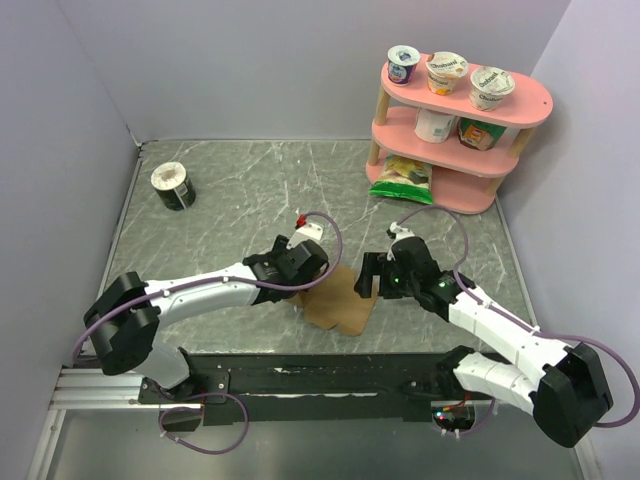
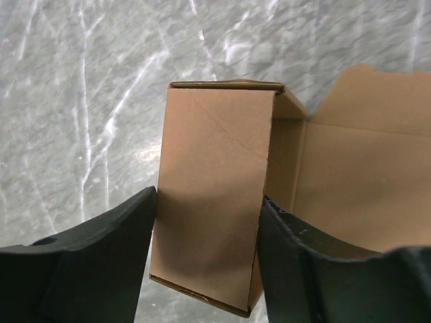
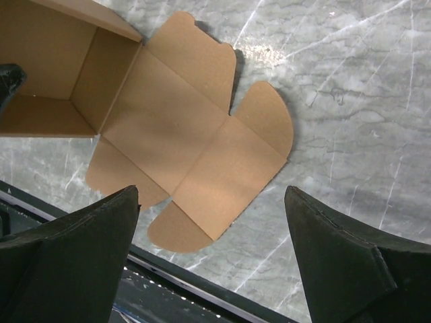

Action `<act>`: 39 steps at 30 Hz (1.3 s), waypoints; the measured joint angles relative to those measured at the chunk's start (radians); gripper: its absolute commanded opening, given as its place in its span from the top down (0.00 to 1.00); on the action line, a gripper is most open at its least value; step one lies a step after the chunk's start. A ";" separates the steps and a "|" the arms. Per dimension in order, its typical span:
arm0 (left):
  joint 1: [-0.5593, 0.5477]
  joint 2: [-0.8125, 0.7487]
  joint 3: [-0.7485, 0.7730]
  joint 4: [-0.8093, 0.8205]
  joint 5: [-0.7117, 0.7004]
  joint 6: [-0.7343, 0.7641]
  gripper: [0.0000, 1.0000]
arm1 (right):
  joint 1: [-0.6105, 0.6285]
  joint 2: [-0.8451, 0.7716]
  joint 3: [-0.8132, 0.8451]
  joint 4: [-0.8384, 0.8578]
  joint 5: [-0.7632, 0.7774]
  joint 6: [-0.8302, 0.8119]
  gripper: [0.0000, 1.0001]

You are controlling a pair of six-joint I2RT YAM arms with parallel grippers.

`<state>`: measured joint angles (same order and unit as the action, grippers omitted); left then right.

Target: Fold the paper box

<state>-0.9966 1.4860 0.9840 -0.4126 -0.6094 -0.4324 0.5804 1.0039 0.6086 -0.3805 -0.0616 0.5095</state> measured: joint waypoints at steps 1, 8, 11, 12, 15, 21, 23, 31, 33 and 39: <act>0.001 0.005 0.000 -0.006 -0.006 -0.005 0.45 | -0.001 -0.003 -0.004 0.002 -0.001 0.000 0.05; 0.085 -0.021 -0.054 0.047 0.037 -0.069 0.48 | -0.006 -0.013 -0.012 -0.005 -0.003 -0.001 0.05; 0.176 -0.076 -0.141 0.098 0.127 -0.112 0.49 | -0.007 -0.033 -0.005 -0.027 -0.007 -0.001 0.05; 0.200 -0.087 -0.163 0.107 0.149 -0.121 0.49 | -0.007 -0.045 0.000 -0.038 -0.008 -0.001 0.05; 0.266 -0.101 -0.229 0.154 0.232 -0.154 0.50 | -0.008 -0.092 0.040 -0.086 -0.009 -0.001 0.04; 0.353 -0.098 -0.336 0.265 0.379 -0.216 0.51 | -0.010 -0.206 0.173 -0.147 -0.002 -0.003 0.02; 0.370 -0.095 -0.370 0.306 0.415 -0.248 0.49 | -0.010 -0.238 0.195 -0.150 -0.003 -0.003 0.03; 0.377 -0.081 -0.441 0.498 0.519 -0.433 0.46 | 0.150 -0.375 -0.017 0.015 0.060 0.040 0.03; 0.377 -0.081 -0.455 0.529 0.533 -0.476 0.46 | 0.253 -0.371 -0.069 0.053 0.115 0.055 0.03; 0.377 -0.090 -0.491 0.588 0.543 -0.562 0.47 | 0.469 -0.193 -0.066 0.187 0.369 0.105 0.04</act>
<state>-0.6193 1.3960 0.4927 0.1753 -0.0666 -0.9943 1.0492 0.8112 0.5423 -0.1940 0.3069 0.6147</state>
